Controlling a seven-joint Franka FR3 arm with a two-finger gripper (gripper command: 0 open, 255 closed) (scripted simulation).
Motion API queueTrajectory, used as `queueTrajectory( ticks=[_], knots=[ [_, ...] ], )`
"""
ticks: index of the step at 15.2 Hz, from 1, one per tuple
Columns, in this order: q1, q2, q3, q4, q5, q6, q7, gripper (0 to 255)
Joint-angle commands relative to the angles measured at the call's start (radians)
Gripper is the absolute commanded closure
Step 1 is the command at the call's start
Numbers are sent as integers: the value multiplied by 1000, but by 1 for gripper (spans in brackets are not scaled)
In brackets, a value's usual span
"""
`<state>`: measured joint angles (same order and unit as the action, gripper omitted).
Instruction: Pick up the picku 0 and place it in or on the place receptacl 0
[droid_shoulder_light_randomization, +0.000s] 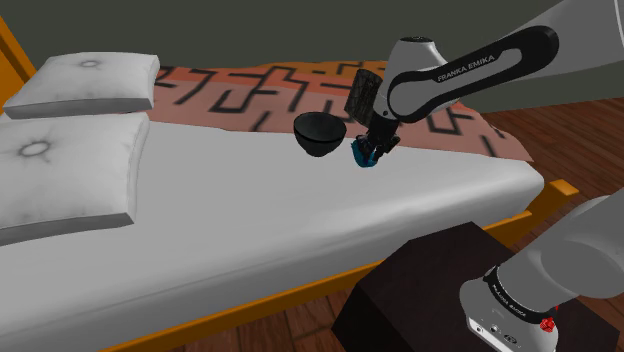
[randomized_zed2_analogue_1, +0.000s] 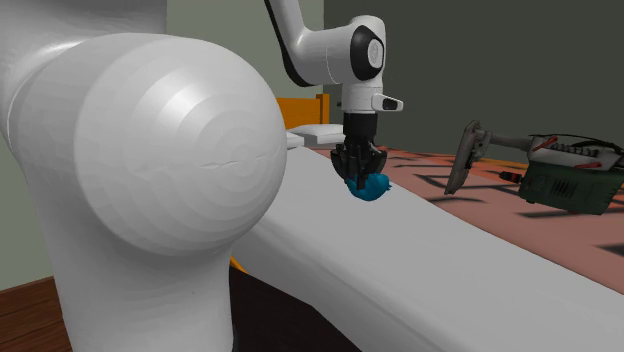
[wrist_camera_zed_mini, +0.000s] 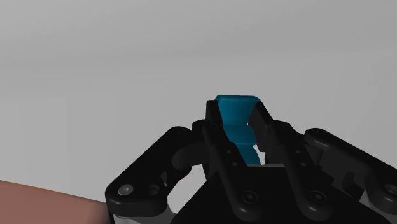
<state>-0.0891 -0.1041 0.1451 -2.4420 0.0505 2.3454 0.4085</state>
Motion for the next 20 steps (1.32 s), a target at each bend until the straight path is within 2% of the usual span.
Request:
queueTrajectory(
  ticks=[1, 20],
  knots=[
    [0, -9, -1, 5, 1, -14, -1, 255],
    [0, -139, -10, 146, 10, -285, -6, 255]
  ],
)
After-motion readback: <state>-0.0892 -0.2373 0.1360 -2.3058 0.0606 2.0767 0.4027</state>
